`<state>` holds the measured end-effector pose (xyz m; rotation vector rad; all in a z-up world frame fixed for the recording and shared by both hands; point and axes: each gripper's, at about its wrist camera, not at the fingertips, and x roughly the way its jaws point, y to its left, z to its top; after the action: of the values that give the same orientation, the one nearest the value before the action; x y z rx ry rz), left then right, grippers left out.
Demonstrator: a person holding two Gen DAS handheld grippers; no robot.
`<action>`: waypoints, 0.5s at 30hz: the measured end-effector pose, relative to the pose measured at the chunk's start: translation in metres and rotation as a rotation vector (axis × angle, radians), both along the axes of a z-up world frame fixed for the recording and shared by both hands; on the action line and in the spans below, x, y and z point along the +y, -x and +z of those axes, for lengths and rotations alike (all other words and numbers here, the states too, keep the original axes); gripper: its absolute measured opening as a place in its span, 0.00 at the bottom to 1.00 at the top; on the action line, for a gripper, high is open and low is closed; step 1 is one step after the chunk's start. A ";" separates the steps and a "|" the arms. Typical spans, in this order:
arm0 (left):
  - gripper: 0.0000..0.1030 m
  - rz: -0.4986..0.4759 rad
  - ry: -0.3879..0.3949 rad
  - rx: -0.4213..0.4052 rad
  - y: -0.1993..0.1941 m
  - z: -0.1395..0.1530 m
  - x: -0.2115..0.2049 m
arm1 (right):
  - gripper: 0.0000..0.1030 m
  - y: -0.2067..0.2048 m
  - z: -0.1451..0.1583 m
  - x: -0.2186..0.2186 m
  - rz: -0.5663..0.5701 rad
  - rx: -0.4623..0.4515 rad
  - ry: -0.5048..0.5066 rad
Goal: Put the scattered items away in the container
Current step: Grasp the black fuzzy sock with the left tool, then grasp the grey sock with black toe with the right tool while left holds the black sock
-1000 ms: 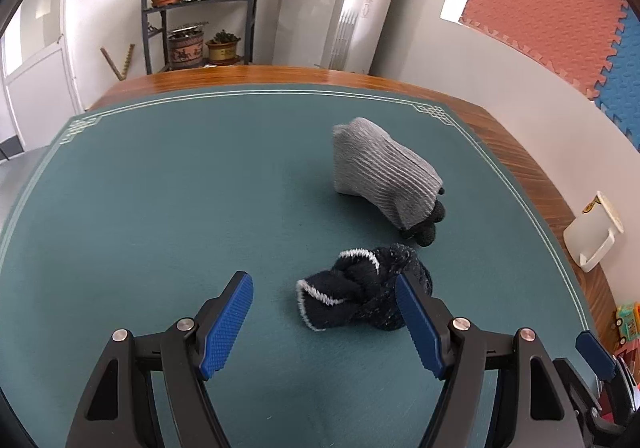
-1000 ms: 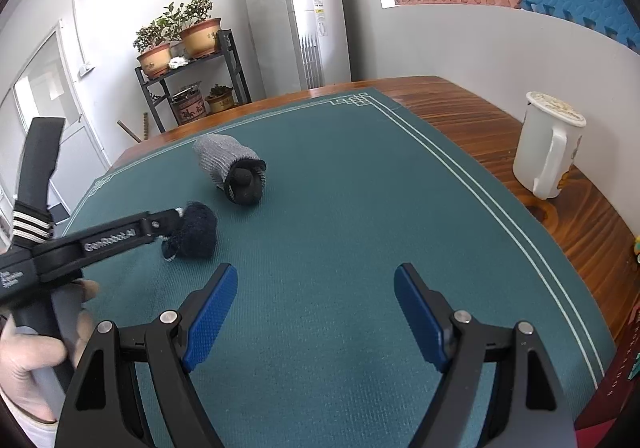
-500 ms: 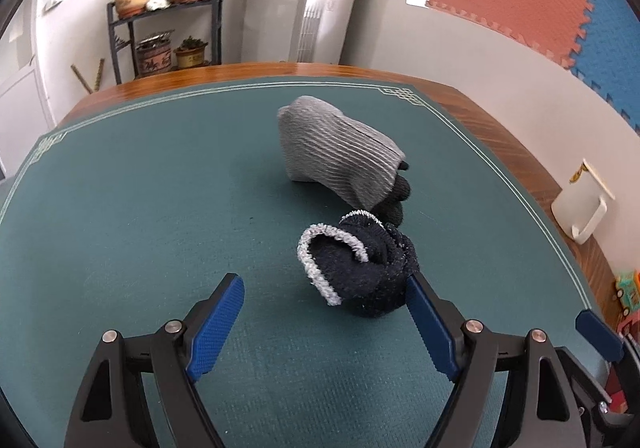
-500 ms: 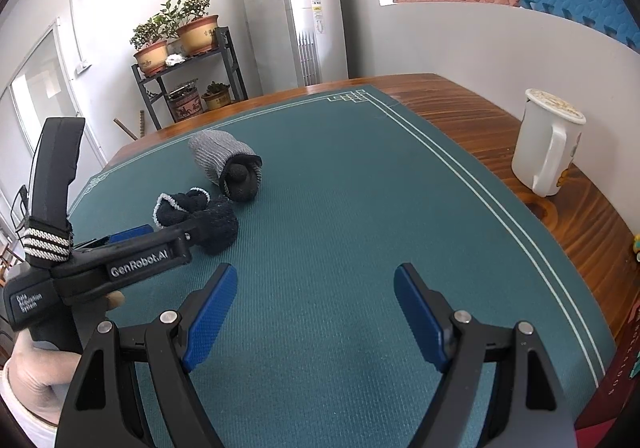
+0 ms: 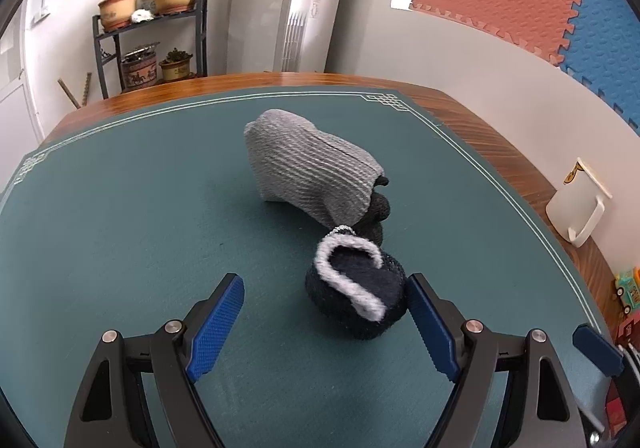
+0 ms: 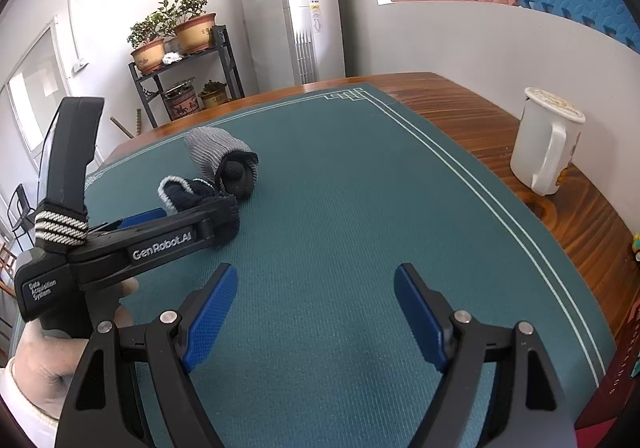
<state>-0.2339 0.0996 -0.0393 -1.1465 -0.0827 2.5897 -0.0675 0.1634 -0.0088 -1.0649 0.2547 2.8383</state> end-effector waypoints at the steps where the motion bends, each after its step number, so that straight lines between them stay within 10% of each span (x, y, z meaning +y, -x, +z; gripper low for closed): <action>1: 0.82 -0.001 0.000 0.001 0.001 0.000 0.000 | 0.81 0.000 0.000 0.000 -0.001 0.001 -0.001; 5: 0.46 -0.026 -0.012 0.018 -0.001 0.004 0.000 | 0.81 0.000 -0.001 -0.001 0.000 0.001 -0.009; 15: 0.39 0.059 -0.019 0.003 -0.008 0.015 -0.034 | 0.81 -0.002 -0.001 -0.001 0.004 0.007 -0.020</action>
<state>-0.2257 0.0652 -0.0244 -1.1507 -0.1427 2.6359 -0.0658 0.1621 -0.0101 -1.0536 0.2250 2.8425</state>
